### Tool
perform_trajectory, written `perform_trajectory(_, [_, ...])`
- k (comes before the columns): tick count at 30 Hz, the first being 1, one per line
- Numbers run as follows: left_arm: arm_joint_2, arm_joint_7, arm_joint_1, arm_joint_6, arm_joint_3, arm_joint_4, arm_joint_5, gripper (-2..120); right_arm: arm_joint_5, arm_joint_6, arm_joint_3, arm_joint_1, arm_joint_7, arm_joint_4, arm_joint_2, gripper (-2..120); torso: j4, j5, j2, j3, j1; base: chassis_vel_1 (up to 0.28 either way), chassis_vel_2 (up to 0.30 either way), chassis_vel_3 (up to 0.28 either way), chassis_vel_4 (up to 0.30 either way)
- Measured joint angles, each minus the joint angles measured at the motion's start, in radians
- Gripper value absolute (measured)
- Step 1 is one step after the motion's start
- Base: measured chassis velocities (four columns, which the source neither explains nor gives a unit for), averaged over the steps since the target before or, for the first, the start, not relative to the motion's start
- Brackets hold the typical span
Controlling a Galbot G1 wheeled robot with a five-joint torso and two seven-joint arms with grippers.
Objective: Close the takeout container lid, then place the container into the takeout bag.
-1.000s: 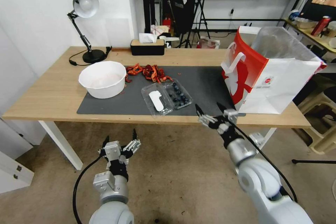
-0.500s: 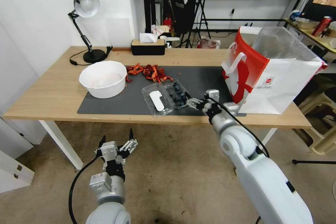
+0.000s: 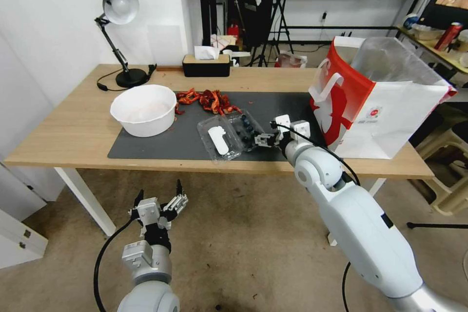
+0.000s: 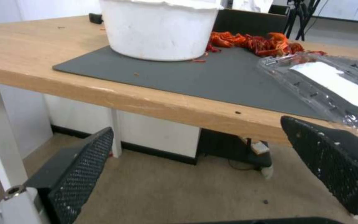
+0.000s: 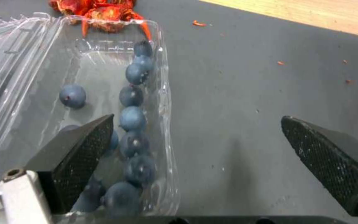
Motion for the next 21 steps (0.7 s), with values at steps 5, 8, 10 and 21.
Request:
perform_trajectory(5, [0.0,-0.001,-0.001,-0.003,-0.003,0.001,-0.003,100,0.001,0.002,-0.01,0.02,-0.016,-0.024,0.0,100,0.0,0.0,0.0,0.0,0.0,0.0,0.0,0.0,0.0])
perform_trajectory(8, [0.0,-0.001,-0.001,-0.008,-0.004,0.002,-0.004,100,0.002,0.004,-0.015,0.028,-0.022,-0.038,0.001,100,0.0,0.0001,0.0,0.0,0.0,0.0,0.0,0.0,0.0])
perform_trajectory(10, [0.0,-0.002,-0.001,-0.009,-0.005,0.002,-0.004,100,0.003,0.004,-0.015,0.03,-0.021,-0.041,0.001,100,0.0,0.0001,0.0,0.0,0.0,0.0,0.0,0.0,0.0])
perform_trajectory(21, [0.0,-0.002,-0.002,-0.018,-0.002,0.008,-0.002,100,0.012,0.007,-0.014,0.033,-0.008,-0.052,-0.003,100,0.0,0.0,0.0,0.0,0.0,0.0,0.0,0.0,0.0])
